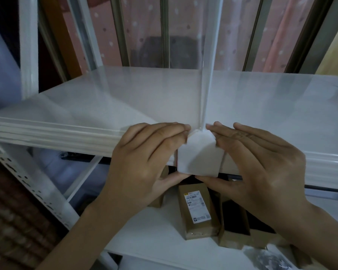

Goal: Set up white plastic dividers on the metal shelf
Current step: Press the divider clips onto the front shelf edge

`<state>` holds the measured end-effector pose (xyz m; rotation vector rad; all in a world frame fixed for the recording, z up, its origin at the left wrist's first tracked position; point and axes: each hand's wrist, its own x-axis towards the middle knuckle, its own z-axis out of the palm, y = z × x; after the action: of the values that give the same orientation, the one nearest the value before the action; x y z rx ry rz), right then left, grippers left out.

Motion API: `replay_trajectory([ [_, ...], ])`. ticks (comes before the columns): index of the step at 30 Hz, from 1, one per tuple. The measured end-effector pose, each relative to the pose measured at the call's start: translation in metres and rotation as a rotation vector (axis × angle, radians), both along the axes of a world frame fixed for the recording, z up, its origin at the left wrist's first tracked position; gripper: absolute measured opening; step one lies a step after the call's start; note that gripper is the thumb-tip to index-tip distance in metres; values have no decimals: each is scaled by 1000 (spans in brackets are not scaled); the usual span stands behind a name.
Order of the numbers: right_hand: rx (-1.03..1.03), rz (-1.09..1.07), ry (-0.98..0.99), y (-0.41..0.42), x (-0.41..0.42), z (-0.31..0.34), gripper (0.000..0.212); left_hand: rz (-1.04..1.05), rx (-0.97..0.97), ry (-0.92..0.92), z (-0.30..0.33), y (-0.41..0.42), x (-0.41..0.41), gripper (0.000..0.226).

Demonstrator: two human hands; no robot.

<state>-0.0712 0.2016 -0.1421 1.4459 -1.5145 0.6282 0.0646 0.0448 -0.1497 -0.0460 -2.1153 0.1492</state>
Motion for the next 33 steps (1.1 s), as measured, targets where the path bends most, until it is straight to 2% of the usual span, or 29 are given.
replay_trajectory([
  [6, 34, -27, -39, 2, 4, 2, 50, -7, 24, 19, 0, -1, -1, 45],
  [15, 48, -77, -81, 4, 8, 6, 47, -14, 73, 11, 1, 3, 1, 42],
  [22, 95, -107, -136, 5, 13, 9, 60, 9, 70, -25, 2, 2, 4, 45],
  [33, 90, -120, -143, 7, 17, 9, 64, 18, 84, -79, 2, 4, 5, 50],
])
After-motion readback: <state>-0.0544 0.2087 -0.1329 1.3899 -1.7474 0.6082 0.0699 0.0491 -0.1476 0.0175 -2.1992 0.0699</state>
